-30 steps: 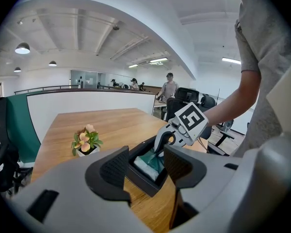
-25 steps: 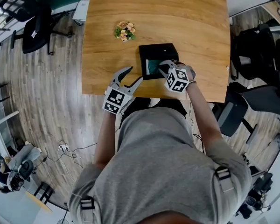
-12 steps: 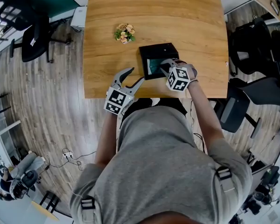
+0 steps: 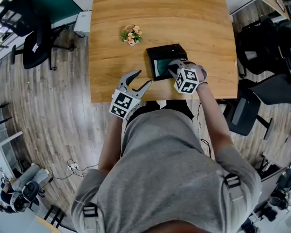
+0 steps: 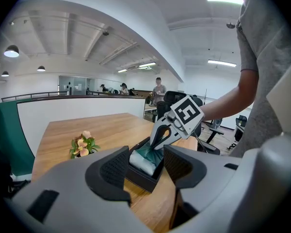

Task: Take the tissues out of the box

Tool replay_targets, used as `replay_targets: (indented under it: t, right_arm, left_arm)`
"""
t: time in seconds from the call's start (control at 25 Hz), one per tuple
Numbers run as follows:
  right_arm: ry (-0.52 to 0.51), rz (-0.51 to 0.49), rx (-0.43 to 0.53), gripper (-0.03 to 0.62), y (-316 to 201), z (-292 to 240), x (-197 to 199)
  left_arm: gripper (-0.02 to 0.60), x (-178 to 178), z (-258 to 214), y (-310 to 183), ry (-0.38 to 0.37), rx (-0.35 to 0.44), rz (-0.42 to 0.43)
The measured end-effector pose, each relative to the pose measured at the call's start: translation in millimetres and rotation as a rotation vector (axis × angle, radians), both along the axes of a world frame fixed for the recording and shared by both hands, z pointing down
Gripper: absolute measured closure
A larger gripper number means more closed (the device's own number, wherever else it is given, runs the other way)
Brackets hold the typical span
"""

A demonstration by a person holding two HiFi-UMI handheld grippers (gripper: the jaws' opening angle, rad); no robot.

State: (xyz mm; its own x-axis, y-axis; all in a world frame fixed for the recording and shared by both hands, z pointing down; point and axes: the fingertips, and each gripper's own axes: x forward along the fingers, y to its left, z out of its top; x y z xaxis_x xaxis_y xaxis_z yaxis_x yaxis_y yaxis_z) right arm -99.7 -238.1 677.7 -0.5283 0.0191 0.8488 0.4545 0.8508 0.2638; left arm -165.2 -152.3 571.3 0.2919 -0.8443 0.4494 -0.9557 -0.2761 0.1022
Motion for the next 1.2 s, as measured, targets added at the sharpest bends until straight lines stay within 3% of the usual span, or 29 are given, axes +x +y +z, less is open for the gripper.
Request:
replay_targets:
  t: [0.56,1.2]
  right_arm:
    - [-0.031,0.035,0.048,0.577,4,-27,5]
    - [-0.061,-0.044,0.061,0.580,2,-44,9]
  left_arm:
    - [0.341,11,-23,15,-0.016,0.042,0.022]
    - [0.341,22,-33,25,-0.031,0.051,-0.082]
